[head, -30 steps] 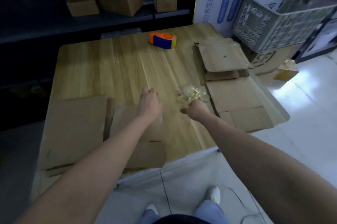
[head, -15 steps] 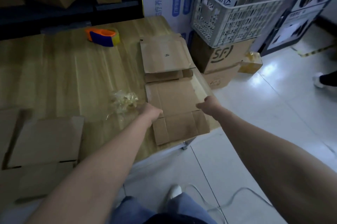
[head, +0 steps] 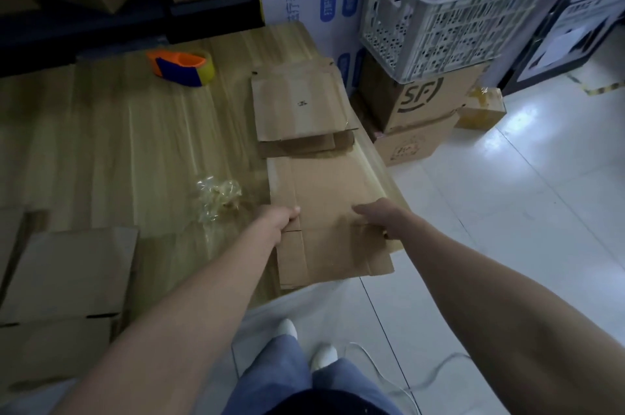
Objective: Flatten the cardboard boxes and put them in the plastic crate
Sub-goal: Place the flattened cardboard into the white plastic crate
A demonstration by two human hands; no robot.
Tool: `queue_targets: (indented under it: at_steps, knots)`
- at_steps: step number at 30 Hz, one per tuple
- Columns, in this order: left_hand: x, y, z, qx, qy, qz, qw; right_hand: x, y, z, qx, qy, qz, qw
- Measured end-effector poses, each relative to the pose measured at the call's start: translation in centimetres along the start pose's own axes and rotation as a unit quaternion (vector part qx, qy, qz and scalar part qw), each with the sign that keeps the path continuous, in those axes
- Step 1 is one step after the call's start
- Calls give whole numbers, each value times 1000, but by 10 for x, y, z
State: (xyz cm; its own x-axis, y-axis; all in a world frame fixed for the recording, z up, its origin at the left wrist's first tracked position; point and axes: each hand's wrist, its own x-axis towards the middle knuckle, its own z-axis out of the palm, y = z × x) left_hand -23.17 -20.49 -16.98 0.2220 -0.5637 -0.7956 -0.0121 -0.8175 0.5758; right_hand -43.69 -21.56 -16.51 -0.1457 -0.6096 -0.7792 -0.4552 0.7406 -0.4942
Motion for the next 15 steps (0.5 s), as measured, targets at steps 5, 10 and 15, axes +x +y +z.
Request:
queue_targets:
  at_steps: [5, 10, 15]
  knots:
    - [0, 39, -1, -5, -16, 65, 998, -6, -20, -23, 30, -8, 20, 999]
    - [10, 90, -23, -35, 1, 127, 991, -5, -79, -31, 77, 113, -61, 989]
    - [33, 129, -56, -47, 61, 145, 986, 14, -132, -31, 54, 150, -131, 978]
